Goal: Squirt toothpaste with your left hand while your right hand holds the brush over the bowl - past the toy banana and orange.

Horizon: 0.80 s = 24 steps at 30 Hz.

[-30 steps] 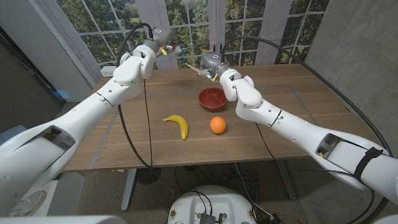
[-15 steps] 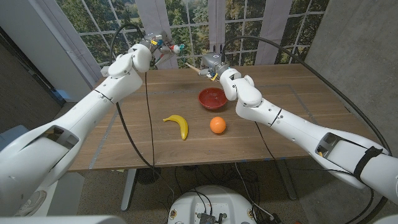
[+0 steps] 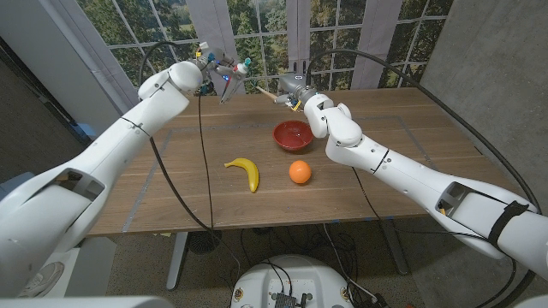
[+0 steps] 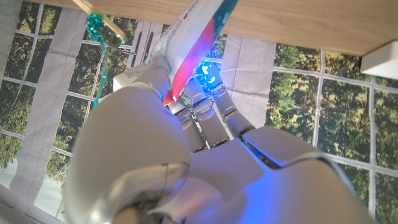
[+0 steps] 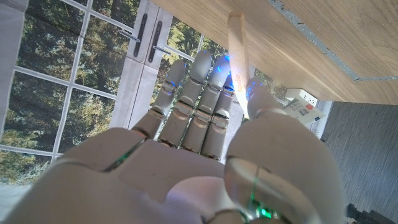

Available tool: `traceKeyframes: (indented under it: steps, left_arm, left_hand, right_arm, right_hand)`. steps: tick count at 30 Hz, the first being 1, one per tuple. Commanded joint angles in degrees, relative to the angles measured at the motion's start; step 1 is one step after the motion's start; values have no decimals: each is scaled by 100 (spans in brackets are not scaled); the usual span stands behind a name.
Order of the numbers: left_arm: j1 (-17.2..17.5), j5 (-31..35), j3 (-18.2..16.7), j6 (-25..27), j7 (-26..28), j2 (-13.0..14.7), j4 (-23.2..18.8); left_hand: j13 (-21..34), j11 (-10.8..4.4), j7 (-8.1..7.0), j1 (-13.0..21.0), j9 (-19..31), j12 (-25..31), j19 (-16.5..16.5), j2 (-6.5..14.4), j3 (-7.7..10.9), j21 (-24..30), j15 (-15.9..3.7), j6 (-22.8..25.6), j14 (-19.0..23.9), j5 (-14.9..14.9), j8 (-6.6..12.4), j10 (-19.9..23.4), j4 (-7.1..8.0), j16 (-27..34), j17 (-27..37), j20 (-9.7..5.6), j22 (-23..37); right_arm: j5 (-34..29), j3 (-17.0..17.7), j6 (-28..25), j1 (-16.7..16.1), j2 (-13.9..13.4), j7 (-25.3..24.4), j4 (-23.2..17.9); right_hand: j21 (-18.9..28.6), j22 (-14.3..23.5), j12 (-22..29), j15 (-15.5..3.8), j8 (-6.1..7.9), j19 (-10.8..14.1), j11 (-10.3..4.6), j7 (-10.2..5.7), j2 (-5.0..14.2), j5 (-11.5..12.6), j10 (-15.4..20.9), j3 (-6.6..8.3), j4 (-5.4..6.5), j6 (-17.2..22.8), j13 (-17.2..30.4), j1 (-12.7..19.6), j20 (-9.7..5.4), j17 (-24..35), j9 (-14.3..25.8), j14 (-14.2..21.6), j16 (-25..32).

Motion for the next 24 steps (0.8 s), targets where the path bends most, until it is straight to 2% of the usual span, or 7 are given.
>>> traceKeyframes:
  steps: [1,7,13,18,24]
  left_arm:
    - [-63,-1304,-93,-41,-45,173,99]
    - [-67,-2012,-224,-48,-191,199,220]
    - [-58,-2731,-367,-39,-364,226,383]
    - [-38,-3063,-386,-65,-374,311,404]
    - [-1,-3469,-446,-128,-434,383,480]
  left_hand:
    - [-10,-9,73,25,-8,-2,84,73,37,62,-439,-11,20,23,-25,16,15,-21,2,-317,11]
    - [-70,2,136,-76,-32,-31,116,31,45,58,-432,-5,5,13,-103,-74,24,-71,-54,-326,7]
    - [-260,92,223,-374,-103,-136,164,-37,110,-13,-408,-149,2,9,-371,-439,44,-185,-166,-386,-11]
    - [-395,164,261,-572,-145,-169,195,-100,152,-79,-389,-319,-27,9,-558,-674,52,-252,-204,-406,-22]
    - [-536,240,311,-882,-177,-194,242,-208,158,-156,-355,-406,-92,-1,-693,-929,101,-328,-238,-446,-29]
  right_arm:
    - [-28,14,-54,-45,-39,-13,-73]
    - [-49,30,-100,-88,-54,-15,-137]
    - [-87,40,-144,-130,-71,-10,-205]
    - [-129,39,-163,-158,-74,-22,-239]
    - [-157,43,-179,-171,-61,-12,-254]
  right_hand:
    - [43,5,-25,-524,35,-7,-212,-68,121,37,208,404,121,126,28,98,-414,19,19,35,-17]
    - [44,5,-36,-524,32,-7,-209,-65,113,38,212,403,115,129,15,100,-415,22,19,31,-16]
    - [44,5,-31,-520,29,-11,-208,-71,119,40,196,406,118,117,42,100,-417,22,28,34,-16]
    - [45,4,-37,-513,25,-11,-213,-67,112,39,219,399,122,121,22,91,-414,23,23,38,-13]
    - [44,4,-30,-519,25,-18,-213,-69,113,42,207,403,120,132,52,92,-418,22,22,33,-17]
